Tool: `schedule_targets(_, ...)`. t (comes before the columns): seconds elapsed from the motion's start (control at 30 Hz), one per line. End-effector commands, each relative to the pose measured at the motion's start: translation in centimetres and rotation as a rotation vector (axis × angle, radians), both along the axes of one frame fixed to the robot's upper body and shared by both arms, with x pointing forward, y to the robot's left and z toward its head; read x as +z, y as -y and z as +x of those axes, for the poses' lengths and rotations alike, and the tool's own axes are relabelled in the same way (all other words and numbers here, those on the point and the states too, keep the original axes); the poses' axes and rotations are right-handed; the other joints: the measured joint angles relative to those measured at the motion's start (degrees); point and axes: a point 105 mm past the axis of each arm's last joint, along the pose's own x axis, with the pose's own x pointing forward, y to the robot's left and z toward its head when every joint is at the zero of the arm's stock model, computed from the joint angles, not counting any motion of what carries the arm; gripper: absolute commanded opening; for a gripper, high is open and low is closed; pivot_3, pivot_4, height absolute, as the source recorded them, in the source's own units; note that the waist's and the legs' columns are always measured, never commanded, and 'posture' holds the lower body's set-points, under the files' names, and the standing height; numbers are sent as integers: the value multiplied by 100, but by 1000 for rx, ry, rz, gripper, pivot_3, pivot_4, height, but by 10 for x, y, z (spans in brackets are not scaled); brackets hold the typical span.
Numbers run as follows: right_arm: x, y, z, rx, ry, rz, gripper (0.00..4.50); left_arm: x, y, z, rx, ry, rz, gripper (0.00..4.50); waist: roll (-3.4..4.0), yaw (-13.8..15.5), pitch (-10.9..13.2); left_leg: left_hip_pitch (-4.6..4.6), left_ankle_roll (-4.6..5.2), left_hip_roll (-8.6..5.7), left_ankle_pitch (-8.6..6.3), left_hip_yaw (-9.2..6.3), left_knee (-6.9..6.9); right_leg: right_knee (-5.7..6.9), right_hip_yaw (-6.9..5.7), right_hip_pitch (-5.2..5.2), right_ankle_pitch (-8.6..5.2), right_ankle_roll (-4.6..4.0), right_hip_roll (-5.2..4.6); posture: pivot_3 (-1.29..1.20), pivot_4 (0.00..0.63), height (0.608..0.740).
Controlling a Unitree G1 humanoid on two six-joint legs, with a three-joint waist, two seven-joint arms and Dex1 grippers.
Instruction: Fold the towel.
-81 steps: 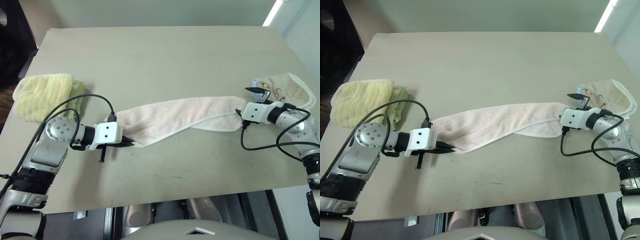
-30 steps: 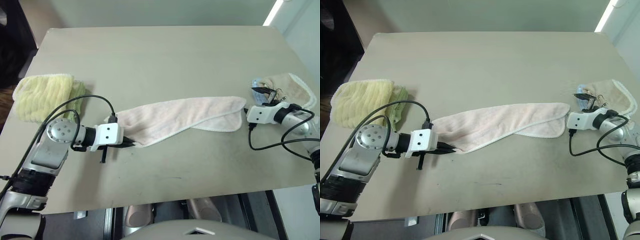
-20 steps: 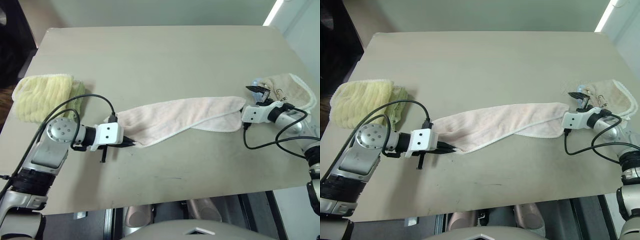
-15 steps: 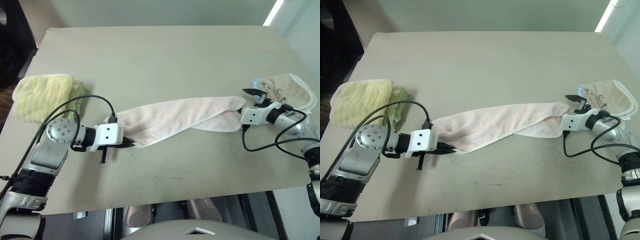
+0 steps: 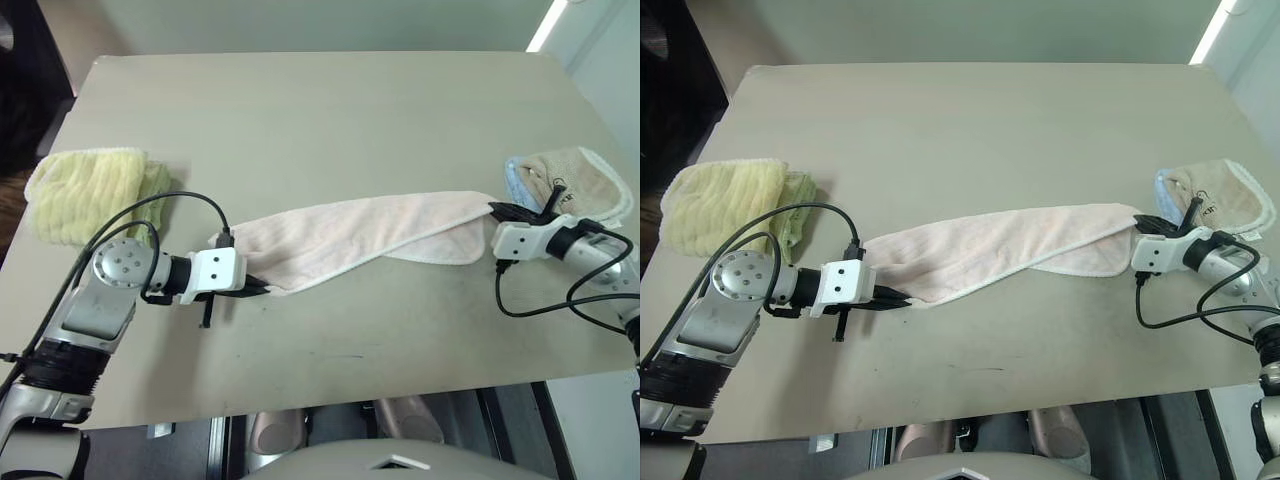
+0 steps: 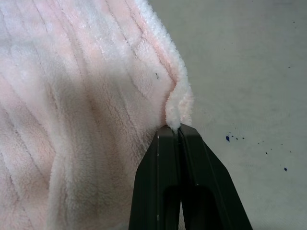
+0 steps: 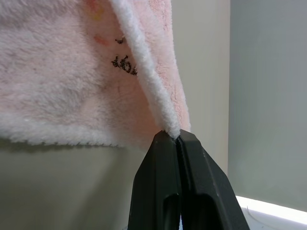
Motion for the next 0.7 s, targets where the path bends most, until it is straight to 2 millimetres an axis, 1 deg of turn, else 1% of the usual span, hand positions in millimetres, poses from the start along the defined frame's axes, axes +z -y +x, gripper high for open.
schedule_targets(0.03, 29, 9, 3, -38, 81, 42, 15, 9, 1, 7, 7, 64, -16, 0, 1, 0, 1, 0, 0, 0, 0, 0, 0, 0, 0, 0, 0, 0, 0, 0, 150, 739)
schedule_targets(0.07, 33, 11, 3, -47, 90, 51, 15, 12, 1, 11, 22, 73, -31, 0, 3, 0, 2, 0, 0, 0, 0, 0, 0, 0, 0, 0, 0, 0, 0, 0, 150, 739)
schedule_targets(0.13, 46, 13, 6, -66, 117, 91, 15, 27, 1, 26, 92, 119, -117, 0, 3, 2, 2, 0, 0, 0, 0, 0, 2, 0, 1, 1, 0, 1, 0, 0, 150, 739)
schedule_targets(0.17, 54, 14, 8, -74, 135, 116, 15, 38, -1, 36, 132, 155, -167, 0, 2, 5, 3, 0, 0, 0, 1, 0, 3, 0, 1, 2, 1, 0, 0, 0, 150, 739)
schedule_targets(0.23, 72, 15, 12, -90, 164, 166, 15, 71, -6, 64, 248, 271, -307, 0, 3, 22, 4, 0, 3, 0, 2, -1, 6, 0, 0, 4, 3, 1, 0, 0, 150, 739)
schedule_targets(0.3, 91, 17, 16, -110, 195, 228, 15, 110, -18, 92, 395, 368, -463, 0, 2, 41, 6, 0, 8, 0, 6, -1, 13, 0, 0, 8, 9, 2, 0, 0, 150, 739)
schedule_targets(0.43, 122, 22, 24, -141, 234, 307, 15, 168, -43, 124, 579, 549, -638, 0, 3, 12, 6, -5, 14, 0, 10, -1, 15, -16, 0, 11, 25, 7, 0, 0, 150, 739)
schedule_targets(0.53, 145, 22, 29, -145, 256, 359, 15, 205, -57, 139, 689, 649, -756, 0, 4, -11, 6, -8, 13, 0, 10, -1, 12, -32, 0, 11, 29, 12, 0, 0, 150, 739)
schedule_targets(0.57, 155, 20, 31, -140, 268, 383, 15, 218, -60, 142, 711, 669, -805, 0, 5, -11, 7, -10, 13, 0, 10, -1, 5, -42, -1, 10, 30, 14, 0, 0, 150, 739)
schedule_targets(0.63, 174, 19, 32, -128, 288, 423, 15, 238, -62, 144, 721, 690, -874, 0, 6, -17, 7, -21, 13, 0, 10, -1, 2, -54, -2, 2, 34, 19, 0, 0, 150, 739)
schedule_targets(0.7, 189, 19, 32, -116, 302, 455, 15, 252, -64, 143, 713, 698, -919, 0, 6, -20, 7, -43, 13, 0, 10, -1, 2, -58, -3, -17, 39, 27, 0, 0, 150, 739)
